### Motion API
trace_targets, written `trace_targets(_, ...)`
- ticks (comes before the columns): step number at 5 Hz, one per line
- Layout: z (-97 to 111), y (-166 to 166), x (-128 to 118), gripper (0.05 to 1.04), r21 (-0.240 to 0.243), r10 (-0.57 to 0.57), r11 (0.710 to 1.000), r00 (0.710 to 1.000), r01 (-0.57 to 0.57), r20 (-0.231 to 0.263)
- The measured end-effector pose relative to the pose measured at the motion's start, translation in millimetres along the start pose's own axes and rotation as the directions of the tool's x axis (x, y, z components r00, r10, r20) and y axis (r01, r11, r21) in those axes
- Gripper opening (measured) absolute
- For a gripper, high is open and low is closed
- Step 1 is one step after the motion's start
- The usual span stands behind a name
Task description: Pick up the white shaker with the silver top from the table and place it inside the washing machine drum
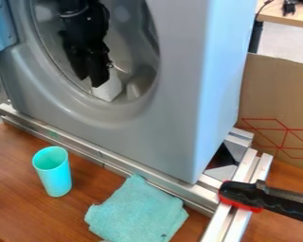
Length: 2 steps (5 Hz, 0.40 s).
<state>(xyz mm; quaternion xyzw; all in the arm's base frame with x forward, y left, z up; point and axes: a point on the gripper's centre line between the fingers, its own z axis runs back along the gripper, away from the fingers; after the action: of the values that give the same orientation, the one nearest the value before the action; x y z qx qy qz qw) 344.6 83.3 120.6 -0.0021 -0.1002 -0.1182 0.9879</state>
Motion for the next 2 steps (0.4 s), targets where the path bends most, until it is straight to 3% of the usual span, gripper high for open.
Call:
trace_targets(1,0.2,0.8,-1.9,0.657,0.004,0.023,1.0,1.0,-0.023,-0.015)
trace_targets(2,-2.1,-5.4,-6.4,0.952,-0.027,0.042,0.999,0.999,-0.042,-0.023)
